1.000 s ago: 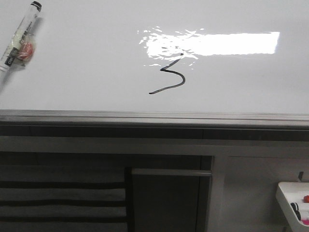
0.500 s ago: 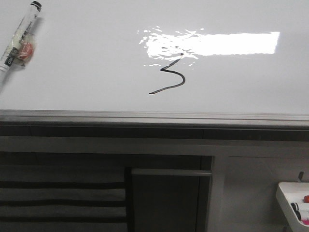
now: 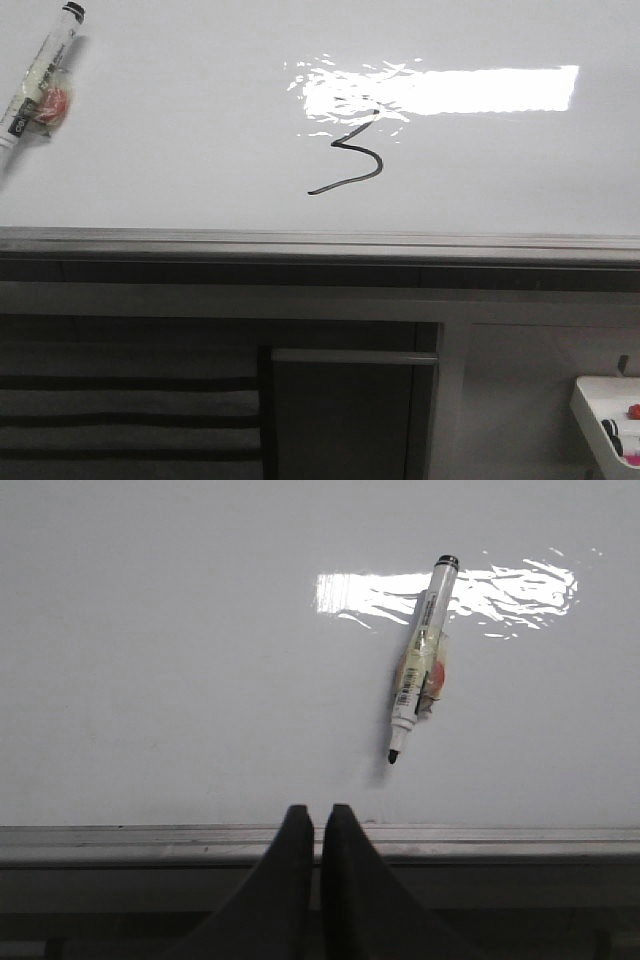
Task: Write number 3 on whiteboard
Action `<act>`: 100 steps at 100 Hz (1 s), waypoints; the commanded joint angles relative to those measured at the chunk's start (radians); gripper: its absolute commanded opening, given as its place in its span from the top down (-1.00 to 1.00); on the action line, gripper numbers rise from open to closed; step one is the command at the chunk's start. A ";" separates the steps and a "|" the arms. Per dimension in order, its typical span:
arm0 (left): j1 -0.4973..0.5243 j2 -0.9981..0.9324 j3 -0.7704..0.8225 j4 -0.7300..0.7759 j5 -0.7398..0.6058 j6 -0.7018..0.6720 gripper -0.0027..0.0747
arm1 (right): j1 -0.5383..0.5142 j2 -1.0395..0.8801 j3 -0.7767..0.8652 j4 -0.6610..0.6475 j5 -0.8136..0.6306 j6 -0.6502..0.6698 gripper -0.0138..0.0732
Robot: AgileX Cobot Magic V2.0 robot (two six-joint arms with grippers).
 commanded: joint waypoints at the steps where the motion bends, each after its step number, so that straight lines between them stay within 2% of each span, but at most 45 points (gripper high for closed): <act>1: -0.018 -0.028 -0.008 0.227 -0.095 -0.214 0.98 | -0.005 0.006 -0.027 0.002 -0.066 0.002 0.86; 4: -0.023 -0.037 0.005 0.295 -0.109 -0.302 0.98 | -0.005 0.006 -0.027 0.002 -0.066 0.002 0.86; 9: -0.024 -0.037 0.031 0.341 -0.159 -0.345 0.98 | -0.005 0.006 -0.027 0.002 -0.066 0.002 0.86; 100: -0.024 -0.036 0.033 0.343 -0.156 -0.342 0.98 | -0.005 -0.019 -0.017 0.002 -0.076 0.002 0.86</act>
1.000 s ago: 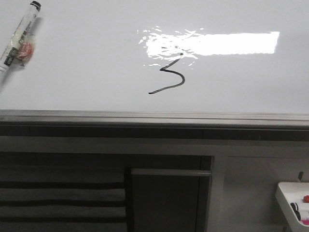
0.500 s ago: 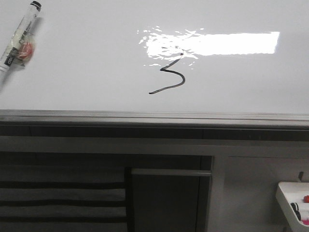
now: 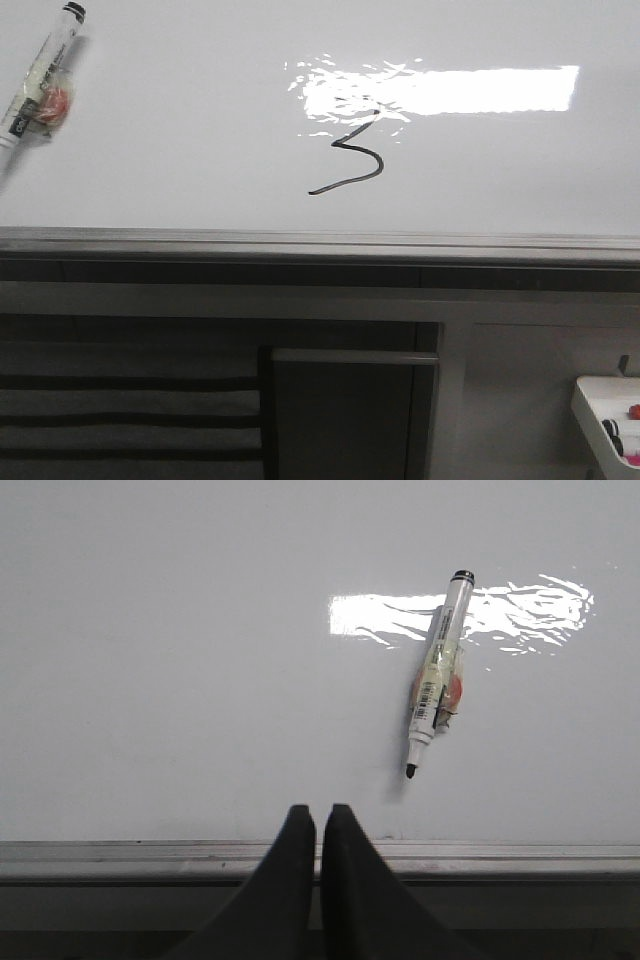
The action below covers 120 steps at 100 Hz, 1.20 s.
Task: Write number 3 on whiteboard
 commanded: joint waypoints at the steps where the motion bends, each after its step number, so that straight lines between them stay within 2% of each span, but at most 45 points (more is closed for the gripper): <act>1: -0.007 -0.030 0.001 0.000 -0.083 -0.010 0.98 | -0.008 -0.023 -0.016 -0.002 -0.082 0.002 0.86; 18: -0.007 -0.030 0.001 0.000 -0.083 -0.010 0.98 | -0.072 -0.222 0.138 -0.005 -0.217 0.002 0.86; 38: -0.007 -0.030 0.001 0.000 -0.083 -0.010 0.98 | -0.072 -0.452 0.329 -0.005 -0.332 0.002 0.86; 54: -0.007 -0.030 0.001 0.000 -0.083 -0.010 0.98 | -0.072 -0.435 0.427 -0.004 -0.451 0.006 0.86; 70: -0.007 -0.030 0.001 0.000 -0.083 -0.010 0.98 | -0.072 -0.435 0.556 -0.029 -0.675 0.056 0.86; 78: -0.007 -0.030 0.001 0.000 -0.083 -0.010 0.98 | -0.072 -0.455 0.550 -0.113 -0.641 0.111 0.86; 86: -0.007 -0.030 0.001 0.000 -0.083 -0.010 0.98 | -0.072 -0.459 0.552 -0.246 -0.651 0.276 0.86; 91: -0.007 -0.030 0.001 0.000 -0.083 -0.010 0.98 | -0.072 -0.459 0.552 -0.255 -0.651 0.316 0.86; 120: -0.007 -0.030 0.001 0.000 -0.083 -0.010 0.98 | -0.072 -0.459 0.552 -0.255 -0.651 0.325 0.86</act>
